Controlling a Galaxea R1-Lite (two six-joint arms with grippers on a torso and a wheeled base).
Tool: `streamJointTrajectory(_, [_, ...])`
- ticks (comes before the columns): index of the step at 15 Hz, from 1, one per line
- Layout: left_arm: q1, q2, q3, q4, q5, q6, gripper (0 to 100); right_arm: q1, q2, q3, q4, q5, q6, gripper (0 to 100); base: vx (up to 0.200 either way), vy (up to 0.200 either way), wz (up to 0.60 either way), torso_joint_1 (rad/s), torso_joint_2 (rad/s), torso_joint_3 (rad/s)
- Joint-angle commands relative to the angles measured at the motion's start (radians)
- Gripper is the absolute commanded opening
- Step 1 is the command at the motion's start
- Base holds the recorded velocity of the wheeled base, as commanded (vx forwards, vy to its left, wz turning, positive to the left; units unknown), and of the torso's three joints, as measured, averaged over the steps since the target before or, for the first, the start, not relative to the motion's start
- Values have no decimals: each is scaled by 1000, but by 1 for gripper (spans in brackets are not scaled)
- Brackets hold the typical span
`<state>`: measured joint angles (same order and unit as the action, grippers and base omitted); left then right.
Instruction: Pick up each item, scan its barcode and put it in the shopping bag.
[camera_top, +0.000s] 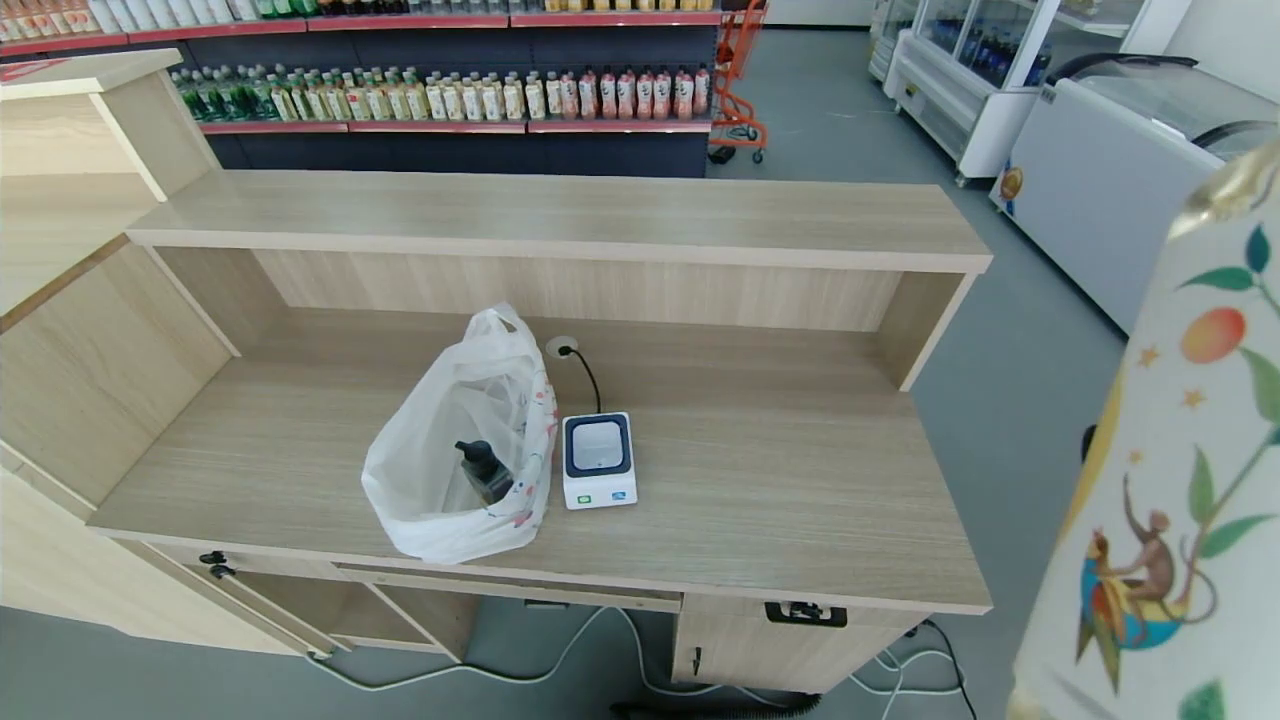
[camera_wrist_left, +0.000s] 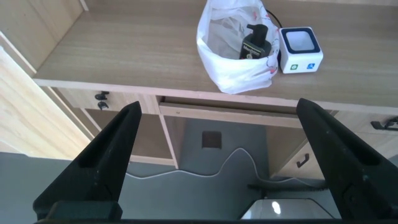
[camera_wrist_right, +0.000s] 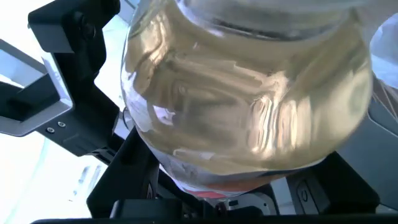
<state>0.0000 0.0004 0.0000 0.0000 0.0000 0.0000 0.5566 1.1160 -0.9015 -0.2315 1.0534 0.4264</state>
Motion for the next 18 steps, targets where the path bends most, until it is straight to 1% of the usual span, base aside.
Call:
streamJointTrajectory(1, [0,1,0,0,0,0,100,31,-2,-10,8,-1,2,0,0,0,0,0,0,0])
streamJointTrajectory(10, [0,1,0,0,0,-2,100,22,16,-17,37,-4,2,0,0,0,0,0,0,0])
streamJointTrajectory(14, [0,1,0,0,0,0,100,-20,-2,1,37,-7,0,0,0,0,0,0,0,0])
streamJointTrajectory(15, [0,1,0,0,0,0,100,-34,-2,6,35,-23,-8,0,0,0,0,0,0,0])
streamJointTrajectory(16, [0,1,0,0,0,0,100,-46,10,13,29,-125,-61,0,0,0,0,0,0,0])
streamJointTrajectory(17, [0,1,0,0,0,0,100,-49,30,27,31,-234,-150,0,0,0,0,0,0,0])
streamJointTrajectory(18, [0,1,0,0,0,0,100,-72,56,55,29,-345,-262,0,0,0,0,0,0,0])
